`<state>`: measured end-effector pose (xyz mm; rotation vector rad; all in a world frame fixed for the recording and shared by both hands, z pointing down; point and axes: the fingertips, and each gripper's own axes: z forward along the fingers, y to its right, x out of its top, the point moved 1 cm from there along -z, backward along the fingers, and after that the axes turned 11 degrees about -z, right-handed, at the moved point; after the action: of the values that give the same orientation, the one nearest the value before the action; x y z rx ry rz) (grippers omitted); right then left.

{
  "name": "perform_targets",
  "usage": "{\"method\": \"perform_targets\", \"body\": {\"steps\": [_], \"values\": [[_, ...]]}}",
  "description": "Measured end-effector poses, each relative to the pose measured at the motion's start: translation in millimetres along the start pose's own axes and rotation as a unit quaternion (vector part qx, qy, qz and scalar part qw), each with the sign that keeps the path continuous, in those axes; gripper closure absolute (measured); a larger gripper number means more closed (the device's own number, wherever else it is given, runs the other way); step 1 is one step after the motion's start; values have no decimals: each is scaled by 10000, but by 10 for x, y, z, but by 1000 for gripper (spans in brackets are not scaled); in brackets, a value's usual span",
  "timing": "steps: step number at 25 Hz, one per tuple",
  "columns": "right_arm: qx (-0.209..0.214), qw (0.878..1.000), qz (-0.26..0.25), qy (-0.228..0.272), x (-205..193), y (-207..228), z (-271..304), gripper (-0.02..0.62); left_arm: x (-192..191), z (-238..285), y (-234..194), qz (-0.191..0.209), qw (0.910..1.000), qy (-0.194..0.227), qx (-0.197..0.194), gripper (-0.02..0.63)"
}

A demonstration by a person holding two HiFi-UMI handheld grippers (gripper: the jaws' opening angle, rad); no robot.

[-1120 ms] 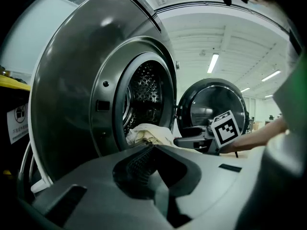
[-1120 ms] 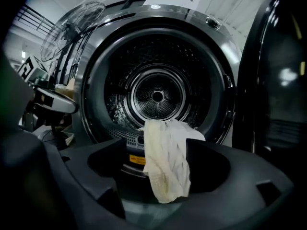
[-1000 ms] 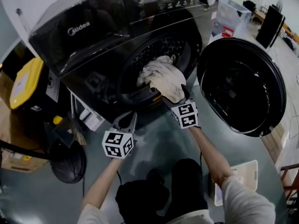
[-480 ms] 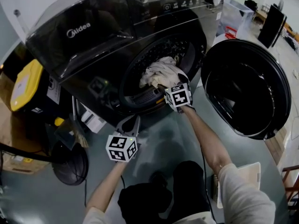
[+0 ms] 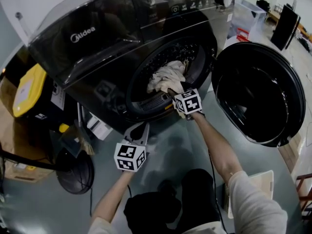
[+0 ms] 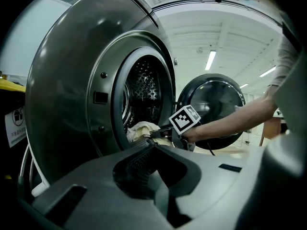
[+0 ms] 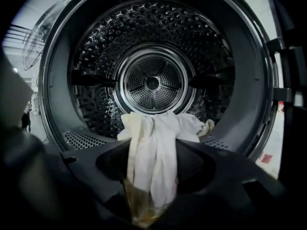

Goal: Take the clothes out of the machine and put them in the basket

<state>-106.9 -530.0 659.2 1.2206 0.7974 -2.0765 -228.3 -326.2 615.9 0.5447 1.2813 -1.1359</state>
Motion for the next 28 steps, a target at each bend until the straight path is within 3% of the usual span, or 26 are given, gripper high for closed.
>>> {"method": "perform_targets", "body": {"steps": [3, 8, 18, 28], "values": [[68, 10000, -61, -3, 16, -96, -6, 401, 19, -4, -7, -11, 10000, 10, 8, 586], [85, 9996, -251, -76, 34, -167, -64, 459, 40, -50, -39, -56, 10000, 45, 37, 586], [-14, 9984, -170, 547, 311, -287, -624, 471, 241, -140, 169, 35, 9998, 214, -50, 586], [-391, 9914, -81, 1248, 686, -147, -1645, 471, 418, -258, 523, 124, 9991, 372, -170, 586]]}}
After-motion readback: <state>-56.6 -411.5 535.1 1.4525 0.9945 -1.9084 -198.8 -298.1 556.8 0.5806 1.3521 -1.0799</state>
